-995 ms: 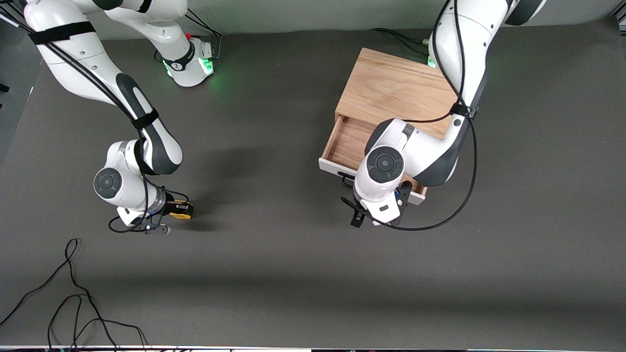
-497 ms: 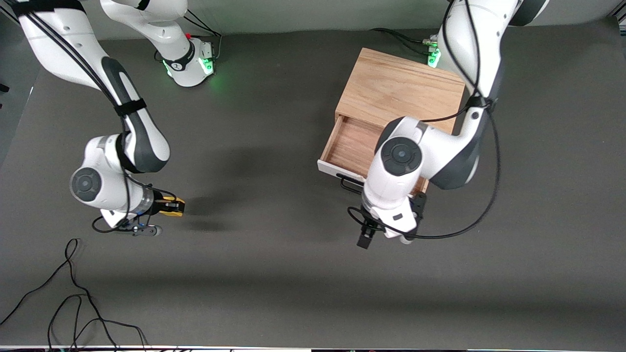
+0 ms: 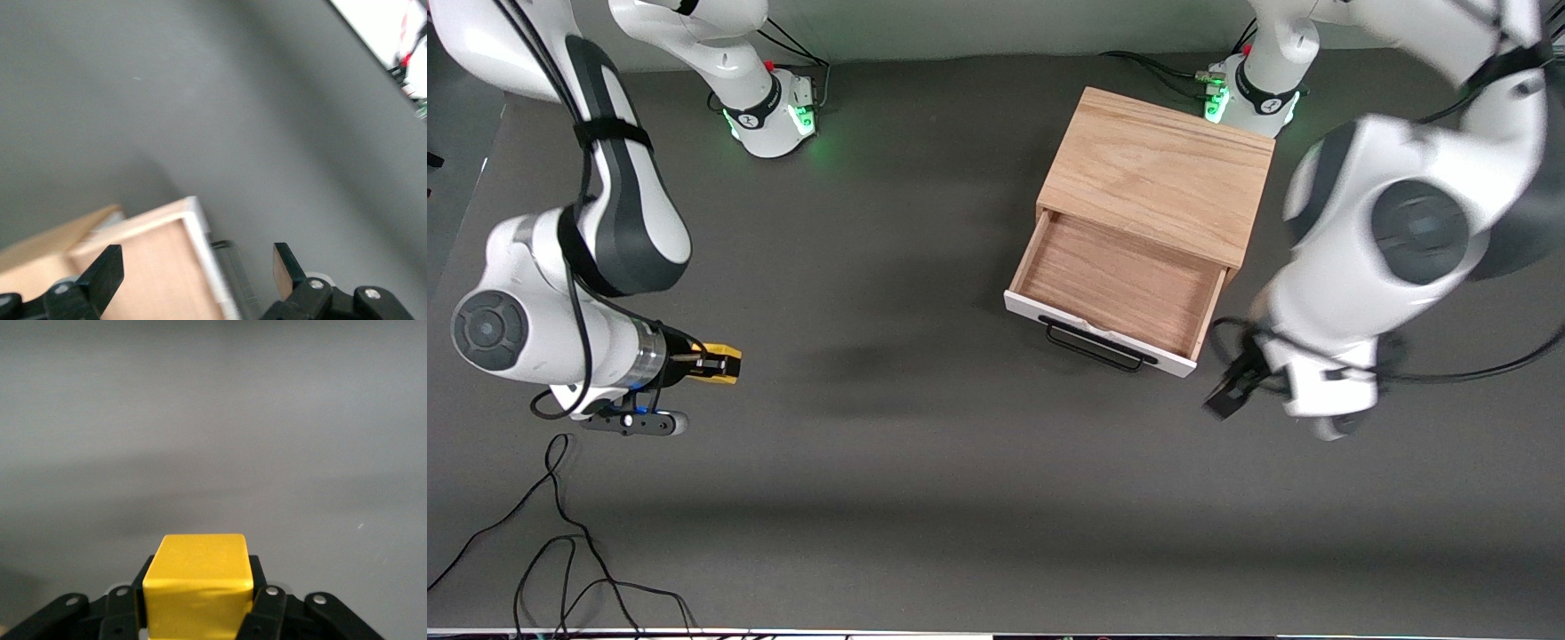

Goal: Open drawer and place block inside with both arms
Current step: 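Carry the yellow cube over the open drawer with the right gripper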

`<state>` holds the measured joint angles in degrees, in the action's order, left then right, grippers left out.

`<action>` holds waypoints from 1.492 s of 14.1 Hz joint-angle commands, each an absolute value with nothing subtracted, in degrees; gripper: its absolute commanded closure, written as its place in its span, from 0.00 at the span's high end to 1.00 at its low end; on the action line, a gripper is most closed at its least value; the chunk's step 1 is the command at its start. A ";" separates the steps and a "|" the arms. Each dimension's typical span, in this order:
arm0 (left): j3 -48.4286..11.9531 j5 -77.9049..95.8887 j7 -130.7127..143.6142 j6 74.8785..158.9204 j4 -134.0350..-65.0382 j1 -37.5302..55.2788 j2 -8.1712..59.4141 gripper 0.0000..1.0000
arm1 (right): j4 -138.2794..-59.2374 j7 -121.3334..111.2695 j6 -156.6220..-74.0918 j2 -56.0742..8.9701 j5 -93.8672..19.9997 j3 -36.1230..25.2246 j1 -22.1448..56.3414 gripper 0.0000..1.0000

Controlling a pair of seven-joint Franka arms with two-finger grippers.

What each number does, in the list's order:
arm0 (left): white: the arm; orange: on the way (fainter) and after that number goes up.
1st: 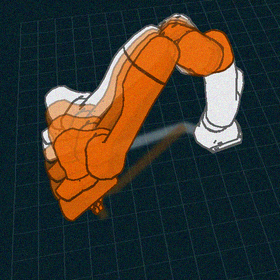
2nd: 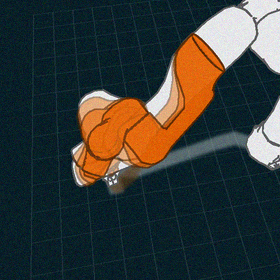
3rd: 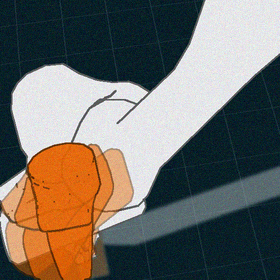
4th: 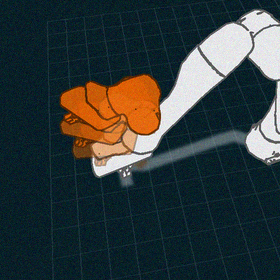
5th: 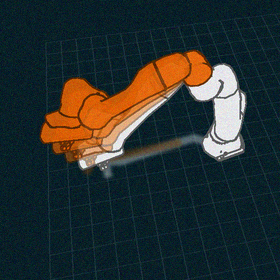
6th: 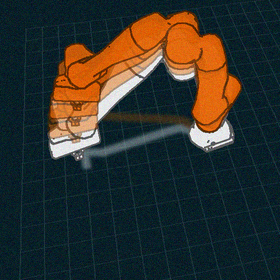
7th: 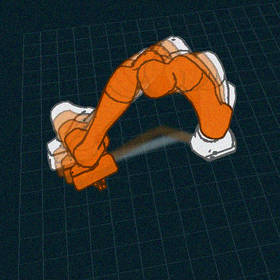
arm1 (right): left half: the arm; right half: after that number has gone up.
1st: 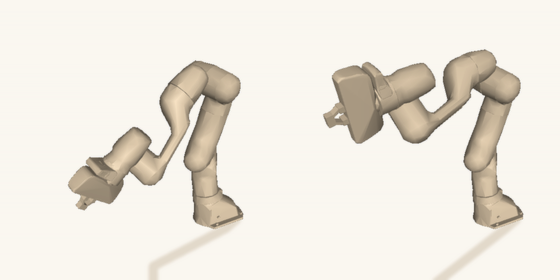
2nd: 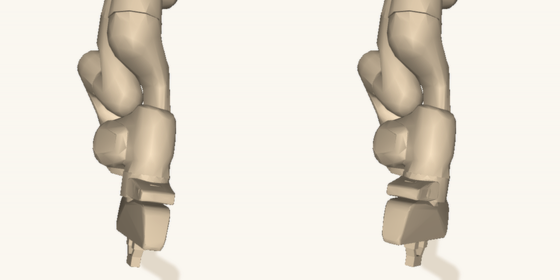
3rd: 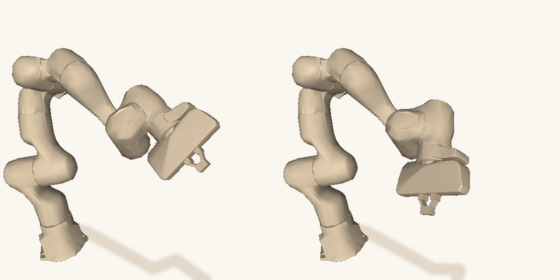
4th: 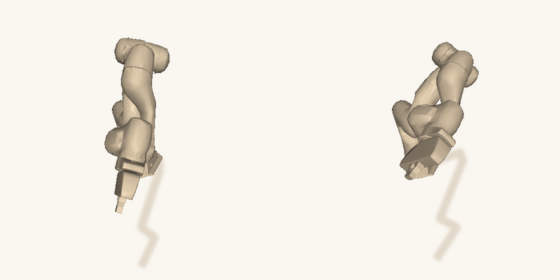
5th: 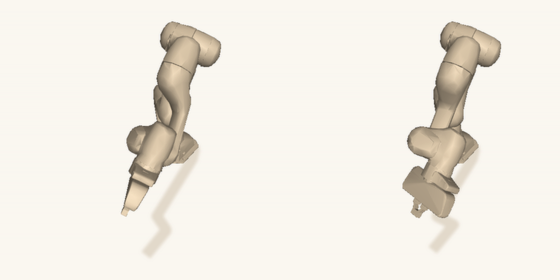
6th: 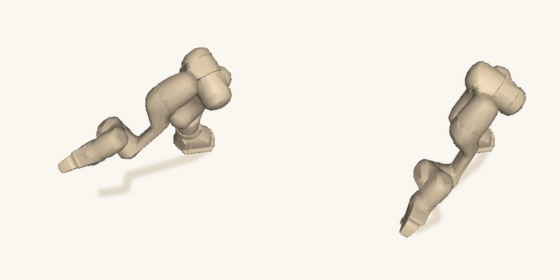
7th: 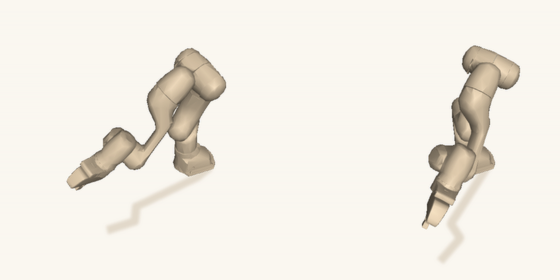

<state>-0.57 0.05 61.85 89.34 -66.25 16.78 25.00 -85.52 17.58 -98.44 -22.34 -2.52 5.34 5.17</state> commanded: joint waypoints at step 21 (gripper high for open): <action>-0.35 -0.09 0.09 92.29 -96.69 1.15 -2.02 1.00 | -53.26 77.17 -110.82 -51.50 4.92 17.14 43.07 0.10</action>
<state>-0.20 0.42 2.22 90.99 -95.58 2.07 -0.29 -56.23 76.30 -109.94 -49.43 3.34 17.20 42.97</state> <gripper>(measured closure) 0.000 0.449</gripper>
